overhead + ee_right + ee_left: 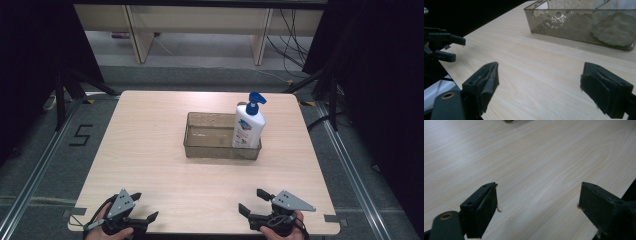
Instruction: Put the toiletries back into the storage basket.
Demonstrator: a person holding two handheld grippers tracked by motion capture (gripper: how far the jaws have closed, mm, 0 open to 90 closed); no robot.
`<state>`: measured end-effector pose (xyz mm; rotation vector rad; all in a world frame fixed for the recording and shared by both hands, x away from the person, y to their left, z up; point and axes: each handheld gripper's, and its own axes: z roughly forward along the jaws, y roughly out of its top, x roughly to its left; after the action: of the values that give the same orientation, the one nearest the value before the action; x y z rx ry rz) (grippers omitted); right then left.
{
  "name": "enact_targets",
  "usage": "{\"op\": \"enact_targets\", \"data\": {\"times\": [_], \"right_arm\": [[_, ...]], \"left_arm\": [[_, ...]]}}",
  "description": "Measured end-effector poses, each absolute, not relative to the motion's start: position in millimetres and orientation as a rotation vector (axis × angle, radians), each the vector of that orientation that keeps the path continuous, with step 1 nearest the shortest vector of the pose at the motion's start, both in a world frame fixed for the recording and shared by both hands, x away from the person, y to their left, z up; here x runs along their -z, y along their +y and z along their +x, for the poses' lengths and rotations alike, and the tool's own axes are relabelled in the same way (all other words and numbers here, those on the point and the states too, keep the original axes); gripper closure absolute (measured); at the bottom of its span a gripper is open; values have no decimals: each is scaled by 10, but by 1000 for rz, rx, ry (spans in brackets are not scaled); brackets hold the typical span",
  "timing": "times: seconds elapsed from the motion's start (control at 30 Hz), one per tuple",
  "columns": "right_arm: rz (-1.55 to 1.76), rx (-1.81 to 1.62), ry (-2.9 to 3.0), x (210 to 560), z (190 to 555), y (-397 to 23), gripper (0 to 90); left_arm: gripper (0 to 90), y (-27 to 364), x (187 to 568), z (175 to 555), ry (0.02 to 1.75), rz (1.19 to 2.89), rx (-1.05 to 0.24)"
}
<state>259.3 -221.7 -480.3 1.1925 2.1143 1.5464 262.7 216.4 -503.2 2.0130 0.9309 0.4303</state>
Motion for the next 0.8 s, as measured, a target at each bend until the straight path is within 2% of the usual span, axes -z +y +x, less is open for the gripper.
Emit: {"op": "enact_targets", "data": {"times": [0.8], "right_arm": [[1175,-1537,2099,4846,2445,-2333,154]], "left_arm": [[148,2169,5024,2626,936,2021,-447]]}}
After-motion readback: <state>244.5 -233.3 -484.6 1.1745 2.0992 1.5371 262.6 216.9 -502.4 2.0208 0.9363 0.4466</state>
